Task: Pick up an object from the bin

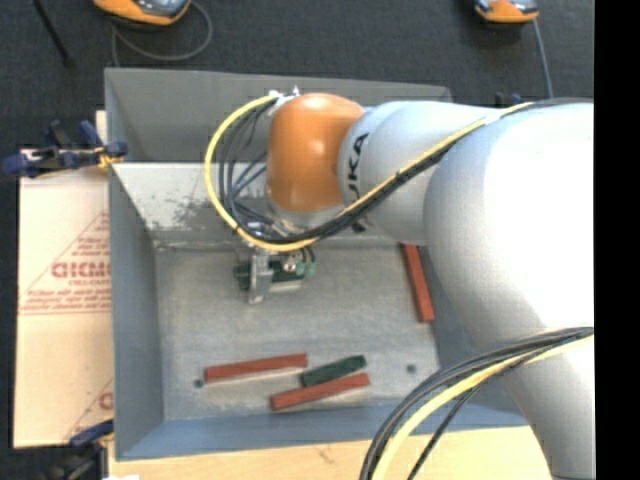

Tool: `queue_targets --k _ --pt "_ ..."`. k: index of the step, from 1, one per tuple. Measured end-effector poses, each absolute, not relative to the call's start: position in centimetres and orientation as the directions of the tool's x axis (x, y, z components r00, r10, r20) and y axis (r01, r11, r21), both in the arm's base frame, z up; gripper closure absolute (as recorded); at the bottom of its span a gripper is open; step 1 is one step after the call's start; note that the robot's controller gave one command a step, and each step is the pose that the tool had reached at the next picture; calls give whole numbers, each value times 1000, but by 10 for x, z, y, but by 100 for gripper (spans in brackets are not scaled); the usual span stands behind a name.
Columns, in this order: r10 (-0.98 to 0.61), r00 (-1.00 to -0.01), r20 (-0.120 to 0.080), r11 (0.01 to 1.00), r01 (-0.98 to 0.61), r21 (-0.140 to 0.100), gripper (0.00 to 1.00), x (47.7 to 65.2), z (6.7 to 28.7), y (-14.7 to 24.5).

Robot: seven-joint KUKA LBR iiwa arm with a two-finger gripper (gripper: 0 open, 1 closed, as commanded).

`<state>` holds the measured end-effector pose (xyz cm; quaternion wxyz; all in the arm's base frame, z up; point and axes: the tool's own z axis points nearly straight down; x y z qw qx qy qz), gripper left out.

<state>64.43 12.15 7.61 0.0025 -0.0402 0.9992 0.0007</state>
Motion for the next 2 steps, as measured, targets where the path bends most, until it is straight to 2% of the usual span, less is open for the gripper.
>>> queue_targets --k 1,2 --pt "-158 -987 -12 987 -158 -2 100 596 193 98" --pt "-214 -977 -14 977 -214 -2 100 596 329 108"
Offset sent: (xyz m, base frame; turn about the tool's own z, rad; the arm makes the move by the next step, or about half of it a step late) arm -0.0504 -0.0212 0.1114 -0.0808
